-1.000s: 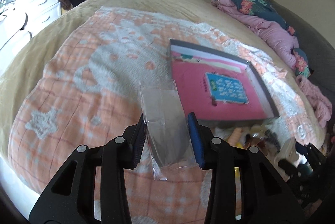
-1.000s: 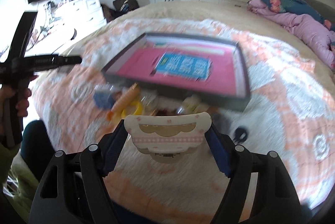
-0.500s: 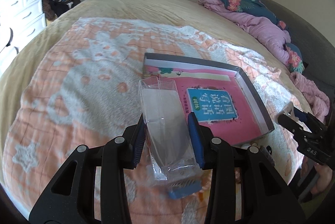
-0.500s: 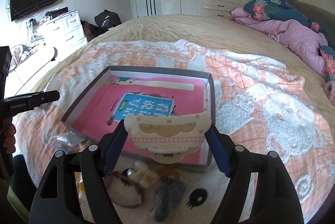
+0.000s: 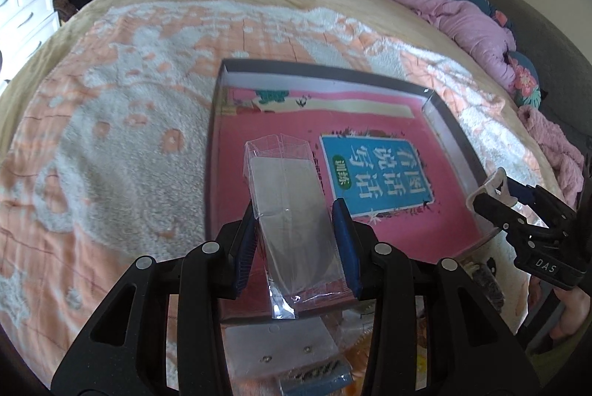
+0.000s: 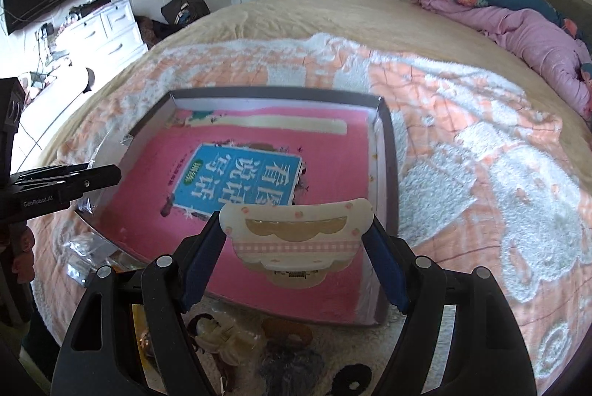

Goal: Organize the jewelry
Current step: 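Carry the hair clip with the right tool into the grey tray while the left tool drops the bag there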

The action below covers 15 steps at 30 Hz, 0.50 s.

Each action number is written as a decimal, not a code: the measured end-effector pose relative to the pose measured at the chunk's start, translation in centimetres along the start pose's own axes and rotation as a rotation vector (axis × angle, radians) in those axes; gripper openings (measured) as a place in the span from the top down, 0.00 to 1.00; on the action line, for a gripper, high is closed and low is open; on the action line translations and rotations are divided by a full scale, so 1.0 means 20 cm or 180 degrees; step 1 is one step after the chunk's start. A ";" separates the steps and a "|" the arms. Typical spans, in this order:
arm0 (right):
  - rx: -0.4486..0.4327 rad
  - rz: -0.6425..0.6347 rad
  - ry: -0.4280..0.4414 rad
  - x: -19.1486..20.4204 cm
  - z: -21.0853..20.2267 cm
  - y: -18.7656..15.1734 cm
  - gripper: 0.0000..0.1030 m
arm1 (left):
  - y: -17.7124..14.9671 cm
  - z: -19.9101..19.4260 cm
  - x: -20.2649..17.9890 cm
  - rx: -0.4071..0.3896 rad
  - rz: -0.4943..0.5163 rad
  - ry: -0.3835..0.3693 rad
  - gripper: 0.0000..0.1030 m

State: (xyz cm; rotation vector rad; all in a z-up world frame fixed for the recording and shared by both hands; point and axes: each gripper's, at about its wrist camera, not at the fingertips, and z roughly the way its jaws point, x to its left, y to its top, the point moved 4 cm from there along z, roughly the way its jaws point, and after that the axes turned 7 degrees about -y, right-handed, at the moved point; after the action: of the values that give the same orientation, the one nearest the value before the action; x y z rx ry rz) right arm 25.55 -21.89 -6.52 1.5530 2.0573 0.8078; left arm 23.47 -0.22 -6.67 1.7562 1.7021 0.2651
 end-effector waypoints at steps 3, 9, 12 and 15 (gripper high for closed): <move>0.0080 -0.0007 0.0009 0.01 0.05 -0.02 0.29 | -0.02 0.04 0.00 0.0064 0.0003 -0.0003 0.69; 0.0183 0.0027 0.0026 0.01 0.11 -0.03 0.28 | -0.03 0.08 -0.01 0.0132 0.0027 -0.0012 0.69; 0.0207 0.0029 0.0025 0.01 0.12 -0.04 0.28 | -0.03 0.08 -0.01 0.0146 0.0045 -0.0009 0.69; 0.0228 0.0066 0.0048 0.01 0.13 -0.05 0.27 | -0.04 0.08 -0.02 0.0158 0.0034 -0.0016 0.69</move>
State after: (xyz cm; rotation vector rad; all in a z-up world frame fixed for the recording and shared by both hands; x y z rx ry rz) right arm 26.50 -21.37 -9.02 1.6136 2.1053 0.7633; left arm 23.79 -1.10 -8.22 1.8009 1.7094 0.2248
